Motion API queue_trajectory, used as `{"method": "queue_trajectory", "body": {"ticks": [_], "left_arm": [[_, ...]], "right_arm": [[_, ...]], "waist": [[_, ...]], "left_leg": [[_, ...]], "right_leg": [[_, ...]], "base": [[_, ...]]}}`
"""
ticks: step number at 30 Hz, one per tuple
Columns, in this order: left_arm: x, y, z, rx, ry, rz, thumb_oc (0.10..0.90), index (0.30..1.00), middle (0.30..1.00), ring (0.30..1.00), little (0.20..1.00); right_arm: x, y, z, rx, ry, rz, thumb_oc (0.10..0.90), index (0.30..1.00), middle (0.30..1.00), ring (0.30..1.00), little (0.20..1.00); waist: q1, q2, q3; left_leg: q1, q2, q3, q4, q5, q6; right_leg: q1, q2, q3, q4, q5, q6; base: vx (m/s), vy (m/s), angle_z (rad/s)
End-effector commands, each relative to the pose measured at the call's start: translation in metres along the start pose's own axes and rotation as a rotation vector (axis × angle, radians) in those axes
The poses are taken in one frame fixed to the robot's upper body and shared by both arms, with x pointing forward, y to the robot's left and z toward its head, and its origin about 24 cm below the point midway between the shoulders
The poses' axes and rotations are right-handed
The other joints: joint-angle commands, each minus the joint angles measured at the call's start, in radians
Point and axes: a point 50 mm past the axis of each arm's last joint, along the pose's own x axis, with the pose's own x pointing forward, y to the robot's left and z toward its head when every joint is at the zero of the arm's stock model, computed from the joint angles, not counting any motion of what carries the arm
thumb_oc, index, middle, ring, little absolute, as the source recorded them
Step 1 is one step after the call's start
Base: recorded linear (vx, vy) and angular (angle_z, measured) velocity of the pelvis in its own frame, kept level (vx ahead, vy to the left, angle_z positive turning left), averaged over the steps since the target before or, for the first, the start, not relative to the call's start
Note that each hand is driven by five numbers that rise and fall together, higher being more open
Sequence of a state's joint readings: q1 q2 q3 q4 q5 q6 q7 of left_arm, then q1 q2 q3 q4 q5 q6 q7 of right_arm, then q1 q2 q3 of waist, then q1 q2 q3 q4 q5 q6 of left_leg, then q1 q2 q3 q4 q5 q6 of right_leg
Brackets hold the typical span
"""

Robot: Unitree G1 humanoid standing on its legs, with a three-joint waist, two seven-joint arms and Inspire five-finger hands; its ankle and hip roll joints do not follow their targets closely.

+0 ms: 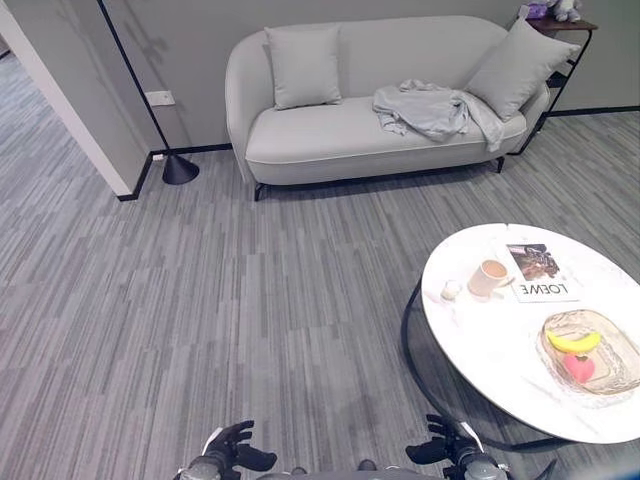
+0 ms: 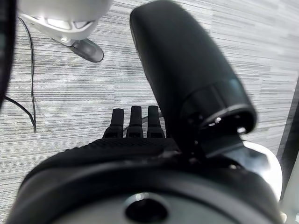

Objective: Hang the clothes on the sofa on the clothes rack.

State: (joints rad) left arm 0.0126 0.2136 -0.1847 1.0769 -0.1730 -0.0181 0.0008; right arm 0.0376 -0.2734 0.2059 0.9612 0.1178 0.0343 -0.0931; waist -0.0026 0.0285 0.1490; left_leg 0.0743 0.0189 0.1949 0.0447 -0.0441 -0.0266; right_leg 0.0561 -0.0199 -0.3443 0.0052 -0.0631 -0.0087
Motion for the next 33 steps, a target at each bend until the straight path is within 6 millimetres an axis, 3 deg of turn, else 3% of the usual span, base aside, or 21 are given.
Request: {"method": "queue_trajectory", "body": {"ticks": [1,3,4,5,7,9,13,16,18,20,21,22,23,24,25,26,29,30,31,32,33], "left_arm": [[0.004,0.01,0.036,-0.092,-0.131,0.038,0.8,0.9,0.9,0.9,0.9],[0.003,0.01,0.036,-0.104,-0.133,0.037,0.8,0.9,0.9,0.9,0.9],[0.003,0.008,0.039,-0.113,-0.144,0.038,0.8,0.9,0.9,0.9,0.9],[0.004,0.008,0.041,-0.115,-0.149,0.04,0.8,0.9,0.9,0.9,0.9],[0.004,0.008,0.042,-0.118,-0.149,0.047,0.8,0.9,0.9,0.9,0.9],[0.004,0.006,0.041,-0.127,-0.142,0.041,0.8,0.9,0.9,0.9,0.9],[0.004,0.007,0.041,-0.115,-0.143,0.044,0.8,0.9,0.9,0.9,0.9],[0.003,0.012,0.029,-0.115,-0.104,0.064,0.8,0.9,0.9,0.9,0.9],[0.003,0.013,0.026,-0.12,-0.088,0.071,0.8,0.9,0.9,0.9,0.9],[0.002,0.018,0.022,-0.115,-0.079,0.085,0.8,0.9,0.9,0.9,0.9],[0.002,0.022,0.022,-0.112,-0.081,0.09,0.8,0.9,0.9,0.9,0.9],[0.001,0.027,0.026,-0.122,-0.097,0.099,0.8,0.9,0.9,0.9,0.9],[0.001,0.027,0.026,-0.122,-0.097,0.099,0.8,0.9,0.9,0.9,0.9],[0.001,0.03,0.029,-0.133,-0.109,0.107,0.8,0.9,0.9,0.9,0.9],[0.001,0.03,0.029,-0.133,-0.11,0.107,0.8,0.9,0.9,0.9,0.9],[0.001,0.036,0.032,-0.132,-0.113,0.13,0.8,0.9,0.9,0.9,0.9],[0.001,0.037,0.034,-0.149,-0.123,0.139,0.8,0.9,0.9,0.9,0.9],[0.002,0.035,0.034,-0.143,-0.125,0.138,0.8,0.9,0.9,0.9,0.9],[0.002,0.035,0.034,-0.143,-0.125,0.137,0.8,0.9,0.9,0.9,0.9],[0.002,0.034,0.033,-0.138,-0.123,0.135,0.8,0.9,0.9,0.9,0.9],[0.002,0.033,0.031,-0.14,-0.112,0.135,0.8,0.9,0.9,0.9,0.9]], "right_arm": [[0.001,-0.019,0.042,0.029,-0.179,-0.048,0.8,0.9,0.9,0.9,0.9],[0.0,-0.02,0.043,0.01,-0.188,-0.047,0.8,0.9,0.9,0.9,0.9],[-0.001,-0.023,0.05,-0.008,-0.214,-0.058,0.8,0.9,0.9,0.9,0.9],[-0.001,-0.025,0.054,-0.003,-0.226,-0.063,0.8,0.9,0.9,0.9,0.9],[-0.001,-0.025,0.054,0.004,-0.224,-0.068,0.8,0.9,0.9,0.9,0.9],[-0.001,-0.025,0.049,0.021,-0.208,-0.073,0.8,0.9,0.9,0.9,0.9],[0.001,-0.024,0.05,0.012,-0.202,-0.065,0.8,0.9,0.9,0.9,0.9],[0.0,-0.018,0.047,-0.014,-0.202,-0.033,0.8,0.9,0.9,0.9,0.9],[-0.001,-0.015,0.046,0.0,-0.2,-0.025,0.8,0.9,0.9,0.9,0.9],[-0.001,-0.01,0.042,0.019,-0.185,-0.011,0.8,0.9,0.9,0.9,0.9],[0.0,-0.008,0.043,0.02,-0.187,0.001,0.8,0.9,0.9,0.9,0.9],[0.0,-0.008,0.047,-0.004,-0.201,0.007,0.8,0.9,0.9,0.9,0.9],[0.0,-0.007,0.047,-0.004,-0.201,0.007,0.8,0.9,0.9,0.9,0.9],[0.0,-0.009,0.052,-0.015,-0.217,0.004,0.8,0.9,0.9,0.9,0.9],[0.0,-0.009,0.052,-0.015,-0.218,0.005,0.8,0.9,0.9,0.9,0.9],[-0.001,-0.008,0.06,-0.015,-0.245,0.0,0.8,0.9,0.9,0.9,0.9],[-0.001,-0.01,0.065,0.012,-0.264,-0.005,0.8,0.9,0.9,0.9,0.9],[-0.002,-0.014,0.07,0.022,-0.281,-0.018,0.8,0.9,0.9,0.9,0.9],[-0.002,-0.015,0.07,0.022,-0.281,-0.019,0.8,0.9,0.9,0.9,0.9],[-0.002,-0.017,0.071,0.027,-0.287,-0.028,0.8,0.9,0.9,0.9,0.9],[-0.002,-0.019,0.07,0.043,-0.285,-0.035,0.8,0.9,0.9,0.9,0.9]], "waist": [[0.002,-0.065,0.035],[0.005,-0.067,0.038],[0.02,-0.069,0.073],[0.024,-0.074,0.088],[0.025,-0.078,0.094],[0.035,-0.086,0.09],[0.055,-0.075,0.075],[0.059,-0.069,0.042],[0.066,-0.068,0.011],[0.07,-0.086,-0.004],[0.072,-0.094,-0.005],[0.071,-0.113,0.01],[0.072,-0.115,0.01],[0.068,-0.115,0.026],[0.07,-0.118,0.026],[0.057,-0.109,0.049],[0.036,-0.088,0.067],[0.018,-0.073,0.083],[0.019,-0.069,0.084],[0.007,-0.069,0.091],[-0.009,-0.072,0.097]], "left_leg": [[-0.08,0.076,0.057,0.162,-0.037,-0.059],[-0.109,0.092,0.054,0.231,-0.032,-0.059],[-0.207,0.108,0.005,0.404,0.057,-0.071],[-0.267,0.11,-0.021,0.491,0.096,-0.082],[-0.31,0.124,-0.021,0.518,0.102,-0.083],[-0.33,0.154,0.007,0.363,0.053,-0.077],[-0.331,0.187,0.012,-0.054,0.19,-0.109],[-0.309,0.195,0.031,-0.132,0.223,-0.125],[-0.287,0.16,0.039,-0.131,0.264,-0.101],[-0.246,0.113,0.047,-0.127,0.231,-0.067],[-0.222,0.082,0.05,-0.126,0.206,-0.042],[-0.174,0.022,0.052,-0.119,0.149,-0.004],[-0.174,0.02,0.055,-0.119,0.148,-0.003],[-0.141,-0.005,0.061,-0.122,0.121,0.023],[-0.14,-0.008,0.064,-0.122,0.119,0.025],[-0.09,-0.03,0.077,-0.132,0.066,0.056],[-0.022,-0.027,0.079,-0.132,0.011,0.054],[0.015,-0.019,0.081,-0.132,-0.016,0.044],[0.017,-0.015,0.081,-0.132,-0.017,0.042],[0.04,-0.021,0.076,-0.132,-0.034,0.035],[0.083,-0.021,0.074,-0.132,-0.067,0.012]], "right_leg": [[0.085,-0.08,-0.004,-0.092,0.011,0.073],[0.089,-0.077,-0.005,-0.092,0.003,0.063],[0.1,-0.063,0.009,-0.088,-0.008,0.037],[0.101,-0.058,0.007,-0.083,-0.018,0.024],[0.102,-0.055,0.0,-0.08,-0.031,0.016],[0.14,-0.05,-0.002,-0.092,-0.067,0.032],[0.185,-0.062,-0.012,-0.092,-0.102,0.064],[0.223,-0.068,0.005,-0.092,-0.115,0.097],[0.22,-0.103,0.017,-0.052,-0.102,0.109],[0.204,-0.158,0.035,0.053,-0.07,0.126],[0.168,-0.197,0.044,0.152,-0.02,0.135],[0.093,-0.274,0.06,0.37,0.082,0.15],[0.09,-0.277,0.063,0.374,0.081,0.151],[0.043,-0.319,0.064,0.483,0.166,0.157],[0.039,-0.323,0.068,0.487,0.165,0.159],[-0.08,-0.382,0.071,0.655,0.246,0.174],[-0.16,-0.4,0.001,0.568,0.207,0.169],[-0.21,-0.347,-0.027,0.425,0.165,0.167],[-0.206,-0.342,-0.029,0.42,0.166,0.166],[-0.235,-0.308,-0.029,0.309,0.161,0.171],[-0.254,-0.234,-0.03,0.089,0.187,0.194]], "base": [[0.05,-0.105,0.03],[0.05,-0.104,-0.02],[0.02,-0.145,-0.04],[0.02,-0.145,-0.05],[0.16,-0.062,0.02],[0.4,0.029,0.01],[0.38,0.143,-0.08],[0.44,0.189,-0.32],[0.49,0.277,-0.44],[0.51,0.287,-0.33],[0.65,0.43,-0.42],[0.47,0.331,-0.36],[0.42,0.342,-0.31],[0.11,0.133,-0.14],[0.3,0.347,0.15],[0.33,0.299,0.37],[0.46,0.152,0.28],[0.36,-0.013,0.15],[0.36,-0.056,0.14],[0.42,-0.119,0.13],[0.42,-0.117,0.05]]}}
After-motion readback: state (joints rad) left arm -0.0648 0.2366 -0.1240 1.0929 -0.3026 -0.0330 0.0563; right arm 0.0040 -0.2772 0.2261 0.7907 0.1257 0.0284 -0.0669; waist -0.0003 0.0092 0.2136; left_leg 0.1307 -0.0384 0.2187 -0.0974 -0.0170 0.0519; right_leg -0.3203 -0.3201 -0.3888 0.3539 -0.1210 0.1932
